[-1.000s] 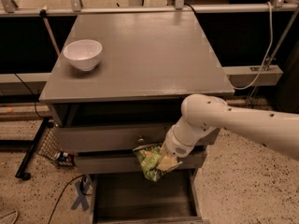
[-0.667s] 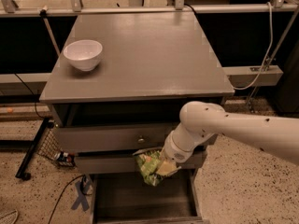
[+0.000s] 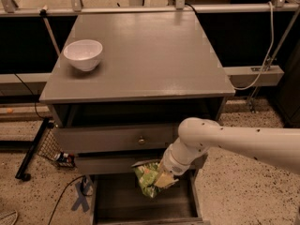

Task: Place green jalapeno chip bag into bottom drawer

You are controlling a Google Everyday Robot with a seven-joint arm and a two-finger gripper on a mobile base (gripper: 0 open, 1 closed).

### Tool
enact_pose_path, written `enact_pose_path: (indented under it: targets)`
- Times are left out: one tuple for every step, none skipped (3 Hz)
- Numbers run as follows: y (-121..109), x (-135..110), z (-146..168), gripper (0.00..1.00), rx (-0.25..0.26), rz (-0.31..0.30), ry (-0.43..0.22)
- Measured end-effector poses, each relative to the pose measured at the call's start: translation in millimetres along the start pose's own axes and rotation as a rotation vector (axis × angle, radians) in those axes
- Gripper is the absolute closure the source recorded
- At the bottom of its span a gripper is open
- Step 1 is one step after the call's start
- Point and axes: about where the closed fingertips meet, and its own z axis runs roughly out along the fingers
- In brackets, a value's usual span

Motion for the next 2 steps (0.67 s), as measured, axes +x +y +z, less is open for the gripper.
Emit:
enact_pose_path:
  targets:
    - [-8,21,31,1.00,0.000,0.046,-0.033]
    - [-22,41,66,1.00,0.000,0.099,-0.096]
